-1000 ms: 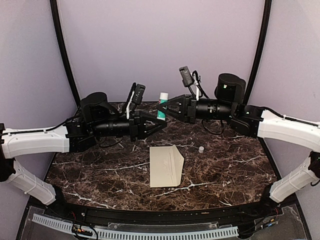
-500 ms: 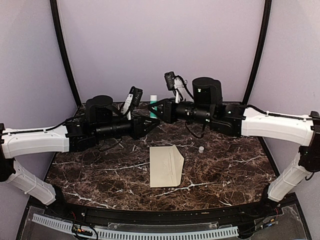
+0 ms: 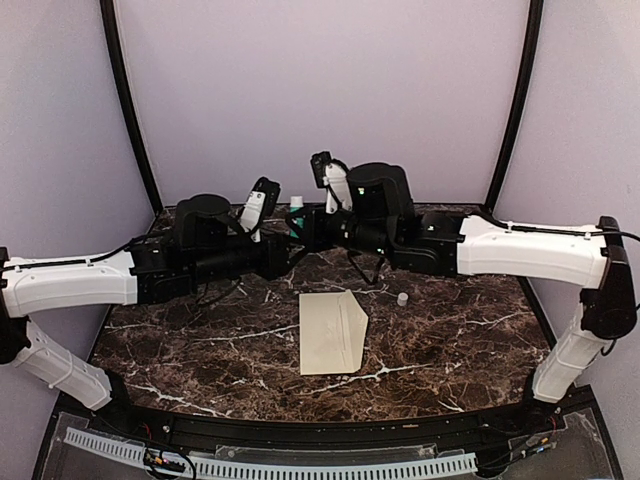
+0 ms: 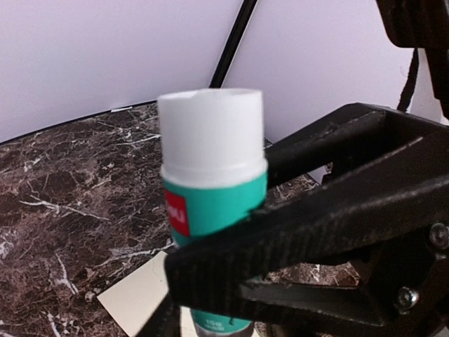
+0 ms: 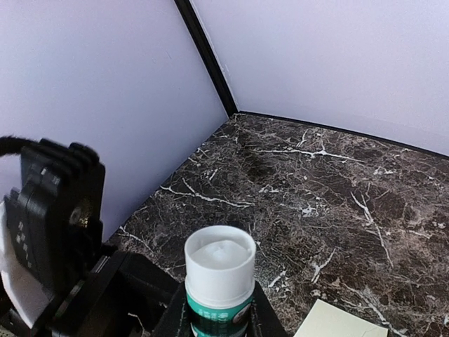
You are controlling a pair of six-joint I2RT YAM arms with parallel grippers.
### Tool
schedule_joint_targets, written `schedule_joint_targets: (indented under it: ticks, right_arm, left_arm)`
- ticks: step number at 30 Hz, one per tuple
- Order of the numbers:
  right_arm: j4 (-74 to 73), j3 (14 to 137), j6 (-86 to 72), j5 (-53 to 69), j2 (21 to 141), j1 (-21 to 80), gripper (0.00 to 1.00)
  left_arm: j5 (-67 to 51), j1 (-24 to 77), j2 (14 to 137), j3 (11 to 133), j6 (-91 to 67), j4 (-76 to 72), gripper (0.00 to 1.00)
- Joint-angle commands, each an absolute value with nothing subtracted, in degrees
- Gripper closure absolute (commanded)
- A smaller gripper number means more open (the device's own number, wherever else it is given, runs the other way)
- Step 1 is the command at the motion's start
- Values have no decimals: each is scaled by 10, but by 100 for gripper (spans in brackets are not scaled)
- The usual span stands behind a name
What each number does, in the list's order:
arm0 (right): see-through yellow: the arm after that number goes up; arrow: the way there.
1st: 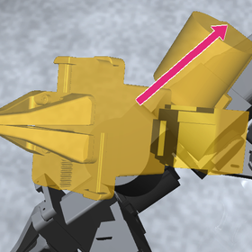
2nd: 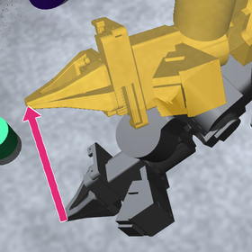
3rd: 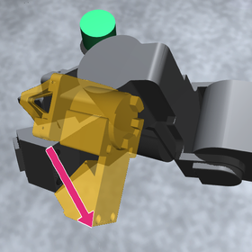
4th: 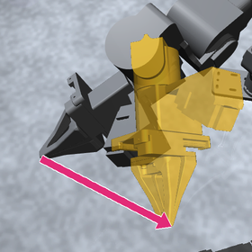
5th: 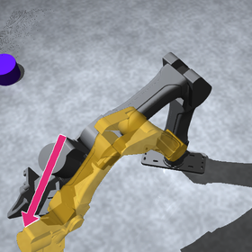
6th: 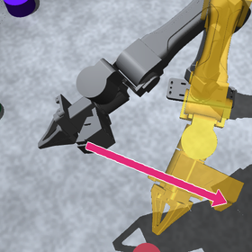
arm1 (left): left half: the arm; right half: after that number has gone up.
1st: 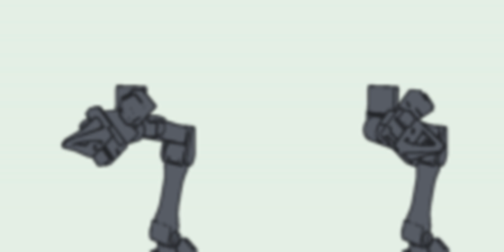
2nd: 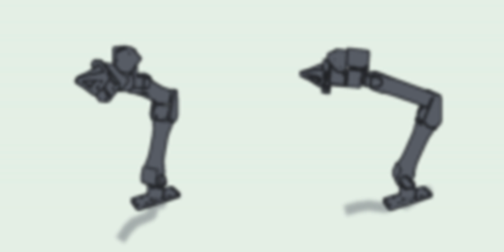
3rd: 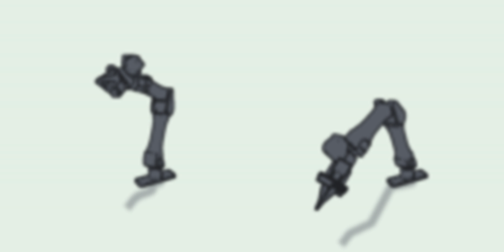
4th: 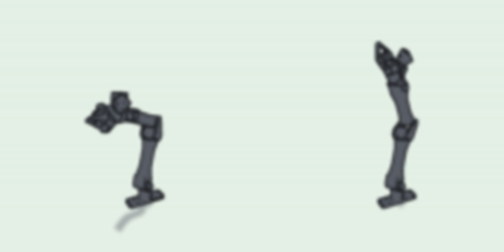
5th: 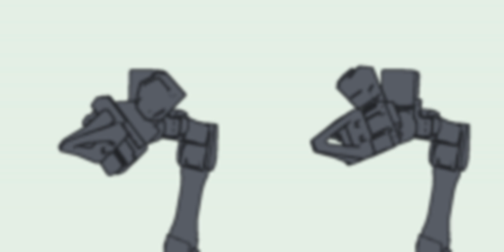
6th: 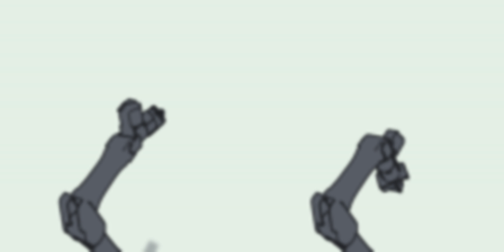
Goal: Place the letter into the envelope and seal it
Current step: Unscrew the solid glue.
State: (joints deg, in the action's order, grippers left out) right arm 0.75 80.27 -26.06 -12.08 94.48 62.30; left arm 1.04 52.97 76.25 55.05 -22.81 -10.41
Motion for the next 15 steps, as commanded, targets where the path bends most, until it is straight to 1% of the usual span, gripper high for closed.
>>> schedule_joint_targets:
  ticks: [1,2,4,6,9,12,15]
  right_arm:
    - [25,773,-275,-122,893,604,100]
    - [39,752,-280,-107,879,592,100]
    - [65,716,-288,-73,852,565,100]
    - [90,684,-296,-32,829,535,100]
    - [114,654,-292,35,802,504,100]
    - [159,624,-287,118,779,481,100]
    - [218,599,-293,206,758,469,100]
  left_arm:
    - [-52,528,717,540,-220,-144,45]
    - [-77,529,706,536,-216,-147,35]
    - [-110,526,692,529,-211,-141,26]
    - [-129,521,682,528,-212,-130,23]
    - [-164,504,668,520,-227,-132,22]
    - [-219,482,656,507,-257,-187,21]
    - [-298,462,664,496,-299,-252,21]
